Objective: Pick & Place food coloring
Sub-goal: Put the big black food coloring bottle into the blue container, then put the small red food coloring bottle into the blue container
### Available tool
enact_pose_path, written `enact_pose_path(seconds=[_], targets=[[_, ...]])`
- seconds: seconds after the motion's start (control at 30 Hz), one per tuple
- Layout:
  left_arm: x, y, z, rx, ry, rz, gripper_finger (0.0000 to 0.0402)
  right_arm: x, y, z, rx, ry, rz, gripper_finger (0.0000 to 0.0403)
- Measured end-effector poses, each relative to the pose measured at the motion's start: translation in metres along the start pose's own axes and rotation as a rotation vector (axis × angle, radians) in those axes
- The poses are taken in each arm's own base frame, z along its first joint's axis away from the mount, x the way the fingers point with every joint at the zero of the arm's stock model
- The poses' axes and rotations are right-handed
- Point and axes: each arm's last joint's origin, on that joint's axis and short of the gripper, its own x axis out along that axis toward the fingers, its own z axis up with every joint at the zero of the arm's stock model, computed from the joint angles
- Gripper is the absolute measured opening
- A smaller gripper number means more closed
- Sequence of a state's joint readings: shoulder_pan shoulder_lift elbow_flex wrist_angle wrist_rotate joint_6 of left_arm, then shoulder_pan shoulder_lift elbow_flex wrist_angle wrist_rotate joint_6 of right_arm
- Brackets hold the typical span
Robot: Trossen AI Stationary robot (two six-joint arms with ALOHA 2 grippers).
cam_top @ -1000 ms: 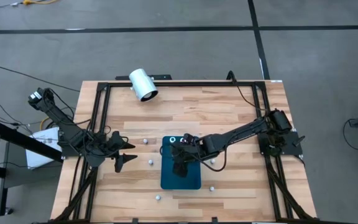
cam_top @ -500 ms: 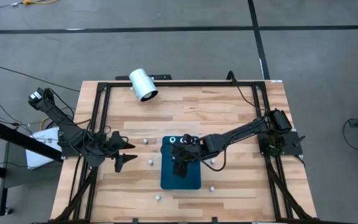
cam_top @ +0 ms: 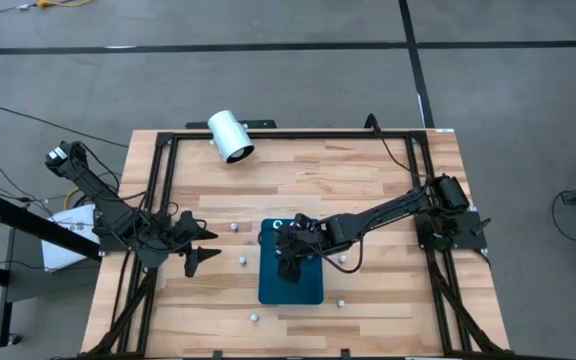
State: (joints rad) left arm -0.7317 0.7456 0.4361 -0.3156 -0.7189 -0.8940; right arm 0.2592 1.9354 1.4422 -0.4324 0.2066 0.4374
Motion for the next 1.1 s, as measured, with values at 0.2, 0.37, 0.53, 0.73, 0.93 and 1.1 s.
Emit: enact_pose_path(seconds=[0.2, 0.37, 0.53, 0.73, 0.93, 1.1], targets=[[0.0, 0.0, 0.0, 0.0, 0.0, -0.001, 0.0242, 0.0, 0.0, 0.0, -0.002, -0.001, -0.002, 0.0178], [0.0, 0.0, 0.0, 0.0, 0.001, -0.001, 0.0242, 0.0, 0.0, 0.0, -0.002, -0.001, -0.002, 0.0178], [0.0, 0.0, 0.0, 0.0, 0.003, -0.002, 0.0242, -0.002, 0.001, 0.004, -0.022, -0.008, 0.0, 0.0178], [0.0, 0.0, 0.0, 0.0, 0.003, -0.002, 0.0242, -0.018, 0.007, 0.023, -0.095, -0.033, 0.009, 0.0178], [0.0, 0.0, 0.0, 0.0, 0.002, -0.002, 0.0242, -0.048, 0.011, 0.047, -0.18, -0.001, -0.004, 0.0178], [0.0, 0.0, 0.0, 0.0, 0.003, -0.002, 0.0242, -0.073, 0.012, 0.055, -0.223, 0.077, -0.028, 0.0178]])
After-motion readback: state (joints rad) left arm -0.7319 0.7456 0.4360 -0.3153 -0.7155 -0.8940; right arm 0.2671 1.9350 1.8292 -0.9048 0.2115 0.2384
